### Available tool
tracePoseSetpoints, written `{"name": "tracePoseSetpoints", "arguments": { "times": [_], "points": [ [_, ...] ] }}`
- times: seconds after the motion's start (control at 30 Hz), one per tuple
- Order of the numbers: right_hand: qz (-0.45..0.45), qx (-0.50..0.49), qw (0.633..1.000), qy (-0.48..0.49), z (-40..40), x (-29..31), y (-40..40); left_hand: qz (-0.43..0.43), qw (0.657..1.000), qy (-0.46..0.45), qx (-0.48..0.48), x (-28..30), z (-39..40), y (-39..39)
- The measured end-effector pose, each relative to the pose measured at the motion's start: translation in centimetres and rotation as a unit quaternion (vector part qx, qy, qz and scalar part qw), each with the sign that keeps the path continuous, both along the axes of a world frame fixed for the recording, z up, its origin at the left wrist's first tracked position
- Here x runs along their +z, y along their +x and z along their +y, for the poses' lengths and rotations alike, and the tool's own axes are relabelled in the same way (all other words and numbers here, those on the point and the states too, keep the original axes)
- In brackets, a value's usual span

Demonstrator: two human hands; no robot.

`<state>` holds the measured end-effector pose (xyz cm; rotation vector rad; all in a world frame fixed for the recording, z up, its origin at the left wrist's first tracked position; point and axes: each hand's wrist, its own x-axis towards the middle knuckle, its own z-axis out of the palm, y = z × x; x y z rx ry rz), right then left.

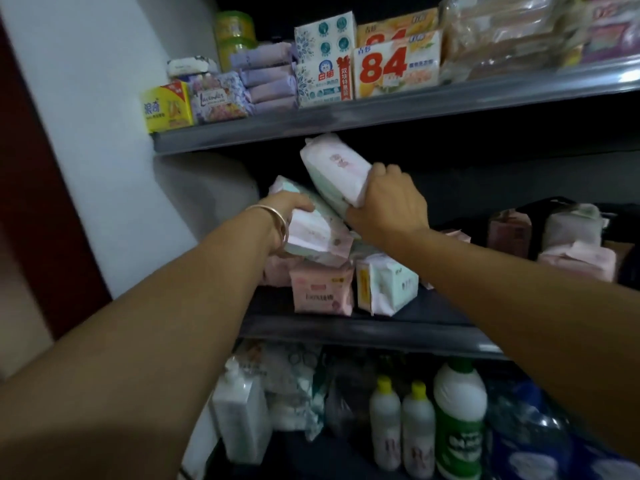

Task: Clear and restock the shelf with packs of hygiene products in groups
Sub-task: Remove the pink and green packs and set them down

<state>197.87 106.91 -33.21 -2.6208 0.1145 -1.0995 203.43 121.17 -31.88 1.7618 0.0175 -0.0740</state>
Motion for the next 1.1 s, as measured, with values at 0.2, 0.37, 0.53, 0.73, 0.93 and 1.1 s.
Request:
{"name": "tracePoseSetpoints", "arguments": {
  "times": [0.2, 0.37, 0.53, 0.73, 0.93, 1.1],
  "points": [
    [0.018, 0.03, 0.999, -0.005, 2.0, -3.6, -7.4, 0.035, 0.999, -0.024, 0.012, -3.7, 2.1, -8.0],
    [0.074, 0.09, 0.993, 0.03, 4.3, -11.1, -12.0, 0.095, 0.992, -0.027, 0.081, -11.7, 5.5, -13.6],
    [0.193, 0.13, 0.971, 0.063, 7.5, -20.2, -13.1, 0.195, 0.973, -0.011, 0.125, -20.3, 8.6, -17.1],
    [0.329, 0.179, 0.924, 0.071, 12.9, -31.5, -11.9, 0.27, 0.935, -0.035, 0.228, -34.0, 14.1, -17.6],
    [0.436, 0.226, 0.871, 0.026, 18.9, -42.7, -11.2, 0.342, 0.857, -0.031, 0.383, -52.4, 20.3, -16.4],
    [0.478, 0.245, 0.843, 0.012, 22.0, -49.1, -10.5, 0.385, 0.831, 0.091, 0.392, -55.3, 20.2, -18.3]
  ]
}}
